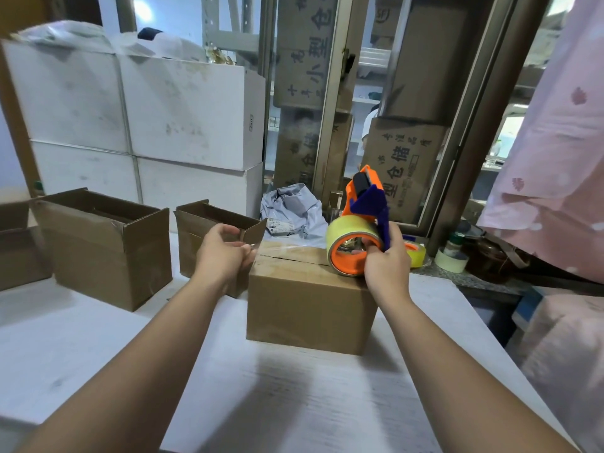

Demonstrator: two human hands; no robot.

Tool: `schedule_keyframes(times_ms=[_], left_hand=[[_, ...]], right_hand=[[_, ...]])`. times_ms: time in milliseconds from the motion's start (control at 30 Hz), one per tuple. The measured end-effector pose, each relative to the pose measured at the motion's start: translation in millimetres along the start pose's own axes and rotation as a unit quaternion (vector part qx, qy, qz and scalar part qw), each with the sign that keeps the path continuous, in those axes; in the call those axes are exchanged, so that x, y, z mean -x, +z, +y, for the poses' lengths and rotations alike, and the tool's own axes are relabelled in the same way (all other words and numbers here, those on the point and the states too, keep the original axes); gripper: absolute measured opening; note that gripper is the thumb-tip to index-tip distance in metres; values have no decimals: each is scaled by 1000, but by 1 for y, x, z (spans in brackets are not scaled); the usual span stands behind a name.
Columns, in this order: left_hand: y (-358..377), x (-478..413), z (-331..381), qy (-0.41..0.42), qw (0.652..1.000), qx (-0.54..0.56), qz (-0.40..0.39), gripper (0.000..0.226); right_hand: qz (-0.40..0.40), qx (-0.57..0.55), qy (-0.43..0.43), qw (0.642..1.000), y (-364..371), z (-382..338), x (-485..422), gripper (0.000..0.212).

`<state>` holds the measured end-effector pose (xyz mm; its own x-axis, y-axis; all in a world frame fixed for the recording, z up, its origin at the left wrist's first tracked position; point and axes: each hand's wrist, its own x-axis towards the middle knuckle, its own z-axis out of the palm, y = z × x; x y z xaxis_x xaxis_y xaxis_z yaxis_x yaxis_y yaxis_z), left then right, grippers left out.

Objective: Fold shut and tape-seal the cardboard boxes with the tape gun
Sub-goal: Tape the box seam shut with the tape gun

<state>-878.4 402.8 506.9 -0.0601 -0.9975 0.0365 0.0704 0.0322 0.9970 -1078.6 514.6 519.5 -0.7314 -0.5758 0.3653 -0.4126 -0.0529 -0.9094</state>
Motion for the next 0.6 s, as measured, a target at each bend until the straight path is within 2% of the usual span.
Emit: schedule_keyframes(times_ms=[167, 333, 500, 600], left_hand=[[-1, -3, 2, -2, 998, -59, -3, 27], [-1, -3, 1, -5, 999, -49, 13, 26], [5, 0, 0, 71, 991, -99, 58, 21], [5, -4, 1, 70, 989, -116, 52, 21]], right_hand=[[7, 14, 1, 1000, 2, 1, 0, 39], [8, 17, -2, 1000, 3, 1, 2, 37], [9, 13, 1, 1000, 2, 0, 3, 37], [7, 12, -2, 1000, 3, -1, 5, 38]])
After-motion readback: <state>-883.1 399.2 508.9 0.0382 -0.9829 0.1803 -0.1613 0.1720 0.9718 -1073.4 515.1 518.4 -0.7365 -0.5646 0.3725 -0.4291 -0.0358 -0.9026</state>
